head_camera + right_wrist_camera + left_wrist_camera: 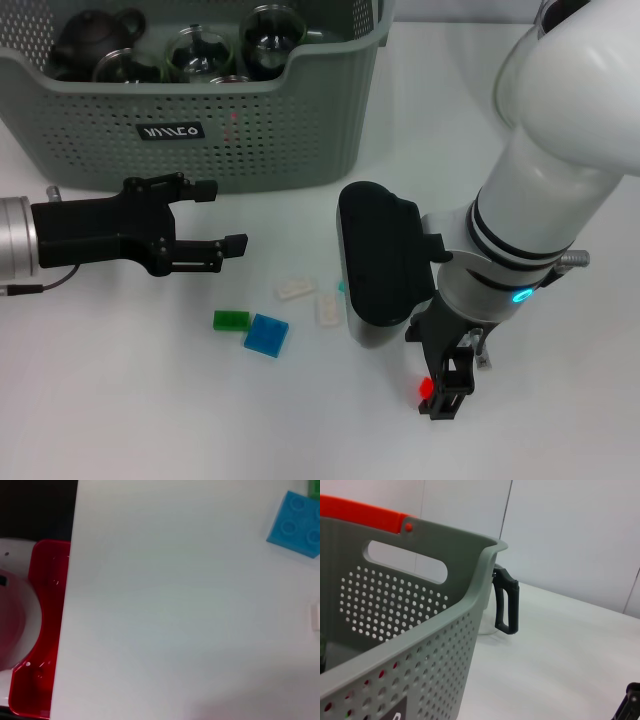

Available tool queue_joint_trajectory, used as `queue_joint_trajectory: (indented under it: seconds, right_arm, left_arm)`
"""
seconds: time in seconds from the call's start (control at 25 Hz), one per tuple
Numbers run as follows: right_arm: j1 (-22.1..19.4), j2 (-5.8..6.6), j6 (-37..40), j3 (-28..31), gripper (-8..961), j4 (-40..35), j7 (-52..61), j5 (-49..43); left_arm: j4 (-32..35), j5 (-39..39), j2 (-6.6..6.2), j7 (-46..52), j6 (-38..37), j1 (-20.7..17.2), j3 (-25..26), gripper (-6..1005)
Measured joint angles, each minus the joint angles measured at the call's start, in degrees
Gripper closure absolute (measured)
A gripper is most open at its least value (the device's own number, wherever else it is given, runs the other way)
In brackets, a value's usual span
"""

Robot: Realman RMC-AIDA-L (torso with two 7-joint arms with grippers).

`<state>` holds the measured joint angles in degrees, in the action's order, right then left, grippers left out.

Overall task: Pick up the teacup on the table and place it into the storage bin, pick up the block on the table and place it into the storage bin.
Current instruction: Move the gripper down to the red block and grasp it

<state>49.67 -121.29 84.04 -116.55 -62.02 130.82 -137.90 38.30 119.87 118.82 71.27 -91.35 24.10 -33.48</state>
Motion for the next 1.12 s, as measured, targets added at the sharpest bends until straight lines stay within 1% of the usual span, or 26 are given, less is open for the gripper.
queue_joint_trajectory:
  seconds: [0.4, 0.64, 0.92, 1.12]
  right_arm:
    - [-0.01, 0.18, 0.36, -2.05, 238, -1.64, 2.45, -0.44]
    - [-0.01, 0.13, 0.46, -2.29, 469, -2.01, 3.2, -0.44]
    - [-0.01, 0.09, 0.33, -2.54, 676, -2.01, 3.71, -0.44]
    - [-0.01, 0.12, 0.2, -2.54, 672, -1.93, 3.79, -0.47]
  left_arm:
    - [-0.16, -0.19, 0.0, 0.01, 0.2, -0.37, 0.26, 121]
    - [-0.62, -0.25, -0.15, 0.0, 0.17, -0.54, 0.26, 122]
    - [-1.39, -0.25, -0.43, -0.23, -0.09, -0.56, 1.27, 122]
    - [-1.39, -0.25, -0.44, -0.26, -0.13, -0.55, 1.49, 122]
